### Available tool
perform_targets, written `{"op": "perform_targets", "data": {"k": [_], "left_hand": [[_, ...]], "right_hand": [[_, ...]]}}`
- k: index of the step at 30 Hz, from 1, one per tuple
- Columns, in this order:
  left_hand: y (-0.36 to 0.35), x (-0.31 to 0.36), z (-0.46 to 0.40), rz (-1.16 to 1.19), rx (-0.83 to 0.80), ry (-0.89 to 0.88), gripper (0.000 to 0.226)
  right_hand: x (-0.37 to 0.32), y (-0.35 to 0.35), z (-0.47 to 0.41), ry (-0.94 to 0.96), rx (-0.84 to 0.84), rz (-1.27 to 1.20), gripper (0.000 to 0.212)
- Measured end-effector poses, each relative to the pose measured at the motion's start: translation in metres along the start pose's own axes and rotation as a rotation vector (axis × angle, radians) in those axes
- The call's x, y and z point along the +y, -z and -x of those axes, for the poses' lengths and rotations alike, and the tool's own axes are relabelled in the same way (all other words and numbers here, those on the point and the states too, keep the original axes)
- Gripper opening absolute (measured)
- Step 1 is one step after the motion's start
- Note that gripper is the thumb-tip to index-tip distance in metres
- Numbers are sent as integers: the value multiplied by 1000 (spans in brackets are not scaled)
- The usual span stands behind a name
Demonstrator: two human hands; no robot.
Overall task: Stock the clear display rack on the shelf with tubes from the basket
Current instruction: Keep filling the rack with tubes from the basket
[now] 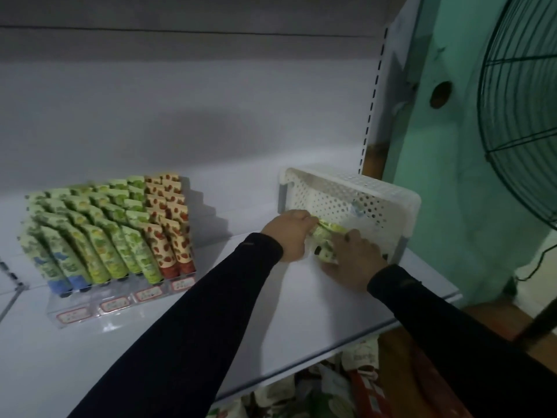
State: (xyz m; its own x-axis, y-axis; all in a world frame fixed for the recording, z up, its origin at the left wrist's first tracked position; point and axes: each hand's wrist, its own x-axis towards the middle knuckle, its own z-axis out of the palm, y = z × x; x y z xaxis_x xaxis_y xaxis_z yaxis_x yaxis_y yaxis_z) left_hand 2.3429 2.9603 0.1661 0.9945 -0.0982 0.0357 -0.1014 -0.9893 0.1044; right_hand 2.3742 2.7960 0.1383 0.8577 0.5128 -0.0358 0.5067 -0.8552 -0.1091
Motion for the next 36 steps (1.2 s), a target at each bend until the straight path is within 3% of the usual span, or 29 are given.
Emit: {"op": "perform_targets", "data": {"k": [4,9,13,18,26,32,36], "left_hand": [[-7,3,-30,-146,-54,-102,62],[-11,4,-47,-205,-88,-96,74],[-5,6,-40,-245,-122,-33,53],[-6,3,-9,-107,-171,115,38],[0,-1,68,135,-210,366,45],[0,-7,129,137,-197,459,38],[3,-15,173,171,-184,512,48]], "right_hand": [[3,-4,-3,18,8,0,60],[7,-7,-6,56,-13,26,58],[6,-3,-3,88,-42,39,58],[2,4,4,139,-67,37,54],[-19,8,13,221,-68,-66,53],[-50,-5,27,290,-34,-103,60],[-83,-7,34,359,-66,-125,58]]}}
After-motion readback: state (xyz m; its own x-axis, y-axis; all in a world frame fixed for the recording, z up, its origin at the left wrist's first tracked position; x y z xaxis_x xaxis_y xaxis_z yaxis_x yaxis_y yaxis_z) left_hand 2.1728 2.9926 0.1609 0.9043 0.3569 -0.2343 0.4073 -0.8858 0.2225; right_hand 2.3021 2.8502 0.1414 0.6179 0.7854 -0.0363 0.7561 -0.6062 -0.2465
